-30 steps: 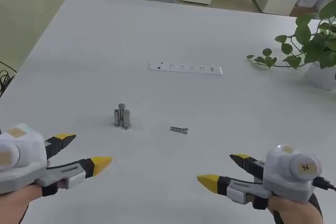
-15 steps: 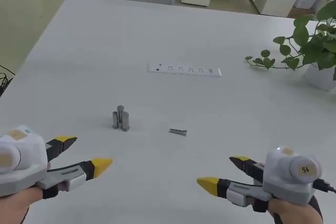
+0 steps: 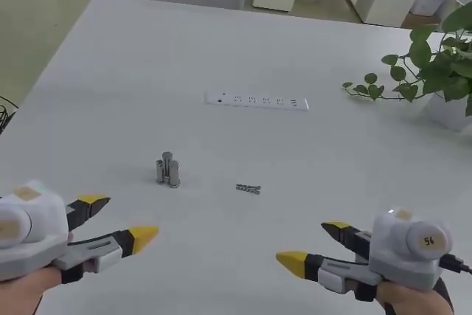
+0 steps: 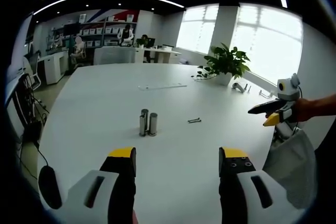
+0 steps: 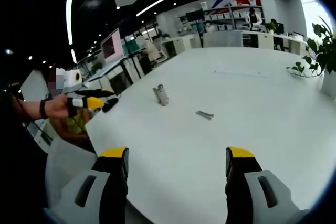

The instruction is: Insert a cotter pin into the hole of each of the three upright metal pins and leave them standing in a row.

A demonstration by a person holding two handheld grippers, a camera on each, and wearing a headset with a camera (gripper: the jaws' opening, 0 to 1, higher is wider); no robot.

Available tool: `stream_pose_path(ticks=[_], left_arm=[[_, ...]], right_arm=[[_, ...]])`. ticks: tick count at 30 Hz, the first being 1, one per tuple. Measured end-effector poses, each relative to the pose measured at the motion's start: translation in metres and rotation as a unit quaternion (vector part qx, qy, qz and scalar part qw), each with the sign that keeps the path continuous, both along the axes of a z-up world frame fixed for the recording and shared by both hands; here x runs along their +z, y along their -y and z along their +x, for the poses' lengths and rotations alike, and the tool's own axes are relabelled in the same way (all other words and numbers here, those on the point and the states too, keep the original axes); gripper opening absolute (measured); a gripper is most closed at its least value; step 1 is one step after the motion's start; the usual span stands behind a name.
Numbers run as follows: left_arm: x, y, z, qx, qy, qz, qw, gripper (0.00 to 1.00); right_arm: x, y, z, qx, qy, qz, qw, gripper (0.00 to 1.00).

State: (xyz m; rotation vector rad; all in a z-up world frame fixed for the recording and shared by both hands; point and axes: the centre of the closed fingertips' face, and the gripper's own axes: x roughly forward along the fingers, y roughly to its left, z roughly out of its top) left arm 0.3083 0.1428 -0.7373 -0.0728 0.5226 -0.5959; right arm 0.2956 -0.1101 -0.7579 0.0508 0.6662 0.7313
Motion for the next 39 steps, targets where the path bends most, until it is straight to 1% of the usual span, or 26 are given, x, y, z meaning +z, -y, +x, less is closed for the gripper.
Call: stream_pose_path(ticks=[13, 18, 21, 30, 39], left_arm=[[-0.009, 0.006, 0.006, -0.009, -0.003, 0.004, 0.9999, 0.62], [-0.013, 0.01, 0.01, -0.013, -0.004, 0.003, 0.9999, 0.62], [-0.014, 0.012, 0.014, -0.014, -0.005, 0.001, 0.9999, 0.61], [-0.022, 0.02, 0.027, -0.022, -0.006, 0.003, 0.9997, 0.6], [-0.028, 0.026, 0.043, -0.024, -0.007, 0.001, 0.9997, 0.59]], right_arm=[[0.0, -0.004, -0.005, 0.007, -0.002, 0.0, 1.0, 0.78], [0.0, -0.004, -0.006, 0.009, -0.002, -0.001, 1.0, 0.77], [0.001, -0.004, -0.007, 0.01, -0.002, 0.0, 1.0, 0.77], [0.001, -0.006, -0.01, 0.013, -0.004, 0.0, 0.9999, 0.77], [-0.001, -0.007, -0.012, 0.015, -0.008, 0.0, 0.9999, 0.76]])
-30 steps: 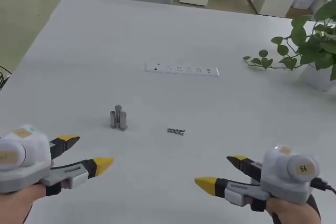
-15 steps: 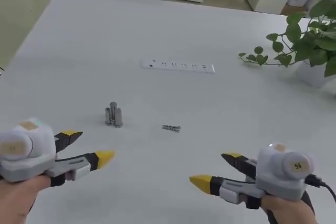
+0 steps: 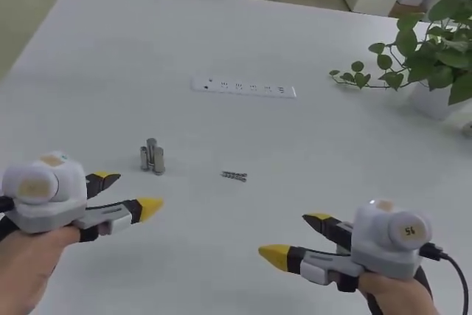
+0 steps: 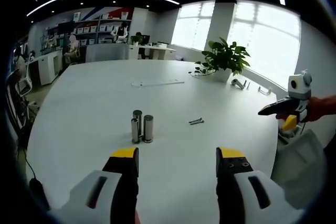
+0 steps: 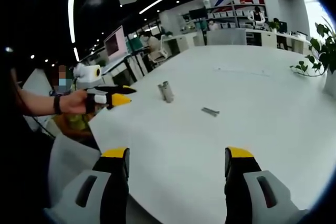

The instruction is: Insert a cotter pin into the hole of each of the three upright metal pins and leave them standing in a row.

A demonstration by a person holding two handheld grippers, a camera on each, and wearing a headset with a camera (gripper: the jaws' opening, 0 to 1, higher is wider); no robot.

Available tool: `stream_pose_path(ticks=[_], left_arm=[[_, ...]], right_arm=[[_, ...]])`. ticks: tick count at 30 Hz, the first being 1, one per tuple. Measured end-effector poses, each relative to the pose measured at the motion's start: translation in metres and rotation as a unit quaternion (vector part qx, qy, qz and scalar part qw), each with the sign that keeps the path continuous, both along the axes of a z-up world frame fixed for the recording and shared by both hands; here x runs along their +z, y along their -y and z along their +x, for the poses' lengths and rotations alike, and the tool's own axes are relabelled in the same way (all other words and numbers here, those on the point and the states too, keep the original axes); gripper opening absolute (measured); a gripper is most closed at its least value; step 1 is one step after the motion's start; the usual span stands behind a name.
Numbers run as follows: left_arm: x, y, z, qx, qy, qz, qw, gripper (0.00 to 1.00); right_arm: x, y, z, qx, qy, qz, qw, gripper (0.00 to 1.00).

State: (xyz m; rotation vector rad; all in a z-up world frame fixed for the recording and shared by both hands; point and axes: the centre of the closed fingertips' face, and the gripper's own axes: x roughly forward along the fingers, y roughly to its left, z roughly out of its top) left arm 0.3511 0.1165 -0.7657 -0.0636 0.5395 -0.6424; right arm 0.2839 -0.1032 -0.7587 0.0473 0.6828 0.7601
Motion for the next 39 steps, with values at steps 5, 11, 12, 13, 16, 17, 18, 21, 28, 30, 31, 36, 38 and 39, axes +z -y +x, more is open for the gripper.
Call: stream_pose_path(ticks=[5, 11, 12, 13, 16, 17, 18, 21, 28, 30, 31, 36, 38, 39], left_arm=[[-0.006, 0.004, 0.007, -0.004, -0.002, 0.003, 1.0, 0.58], [-0.012, 0.006, 0.016, -0.004, -0.004, 0.003, 1.0, 0.56], [-0.013, 0.007, 0.017, -0.004, -0.004, 0.004, 1.0, 0.56], [-0.014, 0.007, 0.019, -0.004, -0.005, 0.004, 1.0, 0.56], [-0.018, 0.008, 0.023, -0.003, -0.007, 0.005, 1.0, 0.55], [-0.019, 0.008, 0.025, -0.003, -0.008, 0.005, 1.0, 0.55], [-0.021, 0.009, 0.026, -0.003, -0.009, 0.005, 0.9999, 0.55], [-0.024, 0.01, 0.03, -0.003, -0.011, 0.004, 0.9999, 0.55], [-0.03, 0.013, 0.038, -0.002, -0.015, 0.002, 0.9999, 0.54], [-0.033, 0.014, 0.04, -0.003, -0.017, 0.003, 0.9998, 0.53], [-0.034, 0.015, 0.041, -0.004, -0.018, 0.003, 0.9998, 0.53], [-0.039, 0.018, 0.046, -0.003, -0.022, 0.002, 0.9998, 0.53], [-0.04, 0.019, 0.048, -0.001, -0.022, 0.0, 0.9998, 0.52], [-0.041, 0.02, 0.05, -0.001, -0.022, -0.001, 0.9998, 0.52]], right_arm=[[-0.001, -0.001, -0.001, 0.001, -0.001, 0.0, 1.0, 0.76], [-0.001, -0.003, -0.001, 0.004, -0.004, 0.001, 1.0, 0.76], [-0.001, -0.003, -0.001, 0.004, -0.004, 0.001, 1.0, 0.76], [-0.001, -0.003, -0.001, 0.004, -0.004, 0.001, 1.0, 0.75], [-0.002, -0.004, -0.001, 0.005, -0.005, 0.001, 1.0, 0.75], [-0.002, -0.004, -0.001, 0.005, -0.006, 0.001, 1.0, 0.75], [-0.002, -0.004, -0.001, 0.005, -0.006, 0.001, 1.0, 0.75], [-0.003, -0.004, -0.002, 0.006, -0.008, 0.001, 1.0, 0.75], [-0.005, -0.002, -0.003, 0.004, -0.011, 0.001, 0.9999, 0.75], [-0.005, -0.002, -0.004, 0.003, -0.013, 0.002, 0.9999, 0.75], [-0.005, -0.002, -0.004, 0.004, -0.013, 0.001, 0.9999, 0.75], [-0.007, -0.002, -0.006, 0.004, -0.016, 0.001, 0.9999, 0.75], [-0.008, -0.002, -0.006, 0.004, -0.017, 0.001, 0.9999, 0.75], [-0.009, -0.001, -0.007, 0.004, -0.017, 0.0, 0.9998, 0.75]])
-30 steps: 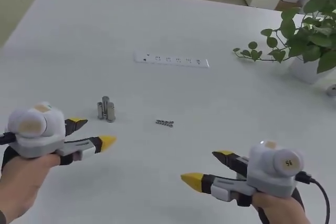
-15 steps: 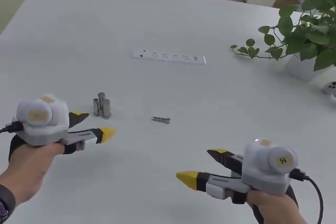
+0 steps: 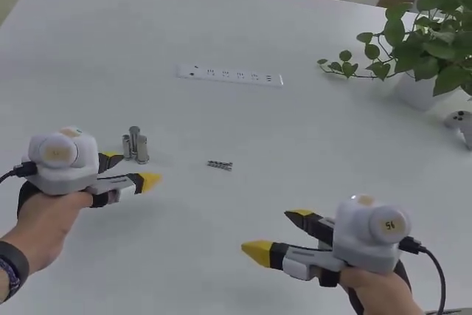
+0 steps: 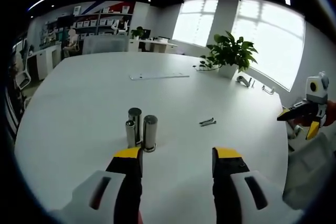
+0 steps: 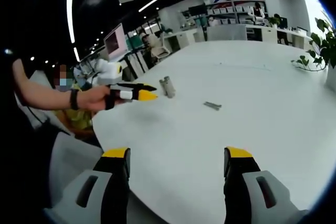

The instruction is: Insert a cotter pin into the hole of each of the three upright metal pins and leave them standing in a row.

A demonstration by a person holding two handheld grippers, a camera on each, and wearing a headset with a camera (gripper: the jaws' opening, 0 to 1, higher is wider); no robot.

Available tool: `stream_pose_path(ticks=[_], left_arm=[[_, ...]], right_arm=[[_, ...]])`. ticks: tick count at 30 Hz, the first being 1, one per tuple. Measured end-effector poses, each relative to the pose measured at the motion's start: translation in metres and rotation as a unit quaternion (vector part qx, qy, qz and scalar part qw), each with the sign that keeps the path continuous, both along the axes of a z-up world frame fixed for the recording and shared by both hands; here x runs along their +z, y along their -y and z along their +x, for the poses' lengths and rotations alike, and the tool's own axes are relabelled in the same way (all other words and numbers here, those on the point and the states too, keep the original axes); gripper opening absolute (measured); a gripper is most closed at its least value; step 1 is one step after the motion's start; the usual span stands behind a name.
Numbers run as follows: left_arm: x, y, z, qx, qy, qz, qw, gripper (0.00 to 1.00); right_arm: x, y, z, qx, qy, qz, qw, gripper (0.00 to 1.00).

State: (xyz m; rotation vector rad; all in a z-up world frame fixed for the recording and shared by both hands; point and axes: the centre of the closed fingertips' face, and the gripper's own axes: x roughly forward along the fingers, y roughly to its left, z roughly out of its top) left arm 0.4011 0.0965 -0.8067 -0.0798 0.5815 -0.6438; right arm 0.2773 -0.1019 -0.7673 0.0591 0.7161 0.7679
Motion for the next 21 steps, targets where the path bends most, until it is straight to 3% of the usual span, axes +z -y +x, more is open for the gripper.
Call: stream_pose_path(ticks=[21], left_arm=[[-0.008, 0.011, 0.025, -0.001, 0.0, 0.001, 1.0, 0.5]], right_arm=[[-0.004, 0.007, -0.005, -0.01, -0.008, -0.002, 0.9999, 0.74]])
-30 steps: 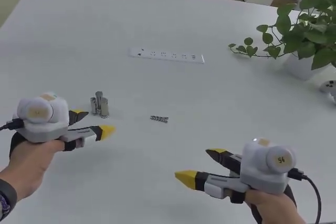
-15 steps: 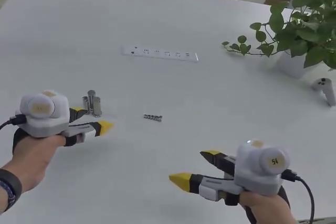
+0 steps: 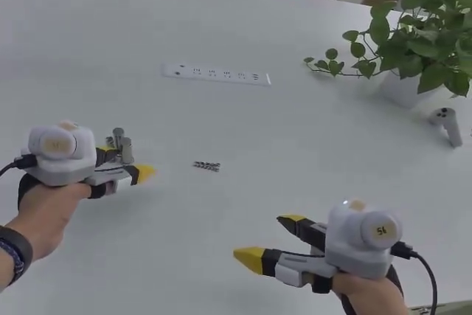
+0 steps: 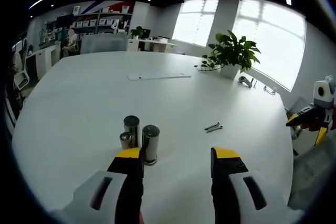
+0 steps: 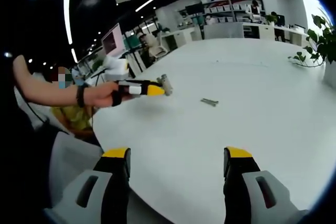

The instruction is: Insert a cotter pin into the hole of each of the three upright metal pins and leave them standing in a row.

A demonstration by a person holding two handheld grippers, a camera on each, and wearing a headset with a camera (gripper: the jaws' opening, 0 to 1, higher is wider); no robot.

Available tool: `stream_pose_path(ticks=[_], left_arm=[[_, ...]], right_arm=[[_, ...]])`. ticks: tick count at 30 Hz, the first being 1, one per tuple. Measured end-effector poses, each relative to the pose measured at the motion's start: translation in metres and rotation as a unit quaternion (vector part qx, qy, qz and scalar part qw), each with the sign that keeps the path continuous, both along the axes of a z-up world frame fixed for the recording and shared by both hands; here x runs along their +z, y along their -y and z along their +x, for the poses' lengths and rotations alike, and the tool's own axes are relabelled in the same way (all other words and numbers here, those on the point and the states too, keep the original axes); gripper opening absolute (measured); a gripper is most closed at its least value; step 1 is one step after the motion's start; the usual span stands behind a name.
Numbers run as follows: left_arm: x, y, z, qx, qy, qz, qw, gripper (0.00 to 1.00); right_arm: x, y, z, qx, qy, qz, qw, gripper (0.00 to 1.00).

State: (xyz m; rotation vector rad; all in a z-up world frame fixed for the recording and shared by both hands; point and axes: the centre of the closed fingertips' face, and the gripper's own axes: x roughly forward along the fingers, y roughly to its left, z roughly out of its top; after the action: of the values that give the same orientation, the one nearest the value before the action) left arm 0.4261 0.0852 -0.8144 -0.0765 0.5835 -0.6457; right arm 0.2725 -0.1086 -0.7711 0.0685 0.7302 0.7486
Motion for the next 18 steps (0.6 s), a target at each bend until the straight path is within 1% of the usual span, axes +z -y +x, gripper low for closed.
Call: stream_pose_path(ticks=[10, 17, 18], left_arm=[[-0.008, 0.0, 0.005, 0.002, -0.006, 0.005, 1.0, 0.49], [-0.011, 0.001, 0.009, 0.011, -0.005, 0.008, 0.9999, 0.45], [-0.012, 0.0, 0.01, 0.013, -0.005, 0.012, 0.9998, 0.45]], right_arm=[[-0.002, 0.0, -0.001, 0.0, -0.003, 0.0, 1.0, 0.74], [-0.005, -0.001, -0.004, 0.0, -0.007, 0.0, 1.0, 0.73], [-0.005, -0.001, -0.004, 0.0, -0.008, 0.0, 1.0, 0.73]])
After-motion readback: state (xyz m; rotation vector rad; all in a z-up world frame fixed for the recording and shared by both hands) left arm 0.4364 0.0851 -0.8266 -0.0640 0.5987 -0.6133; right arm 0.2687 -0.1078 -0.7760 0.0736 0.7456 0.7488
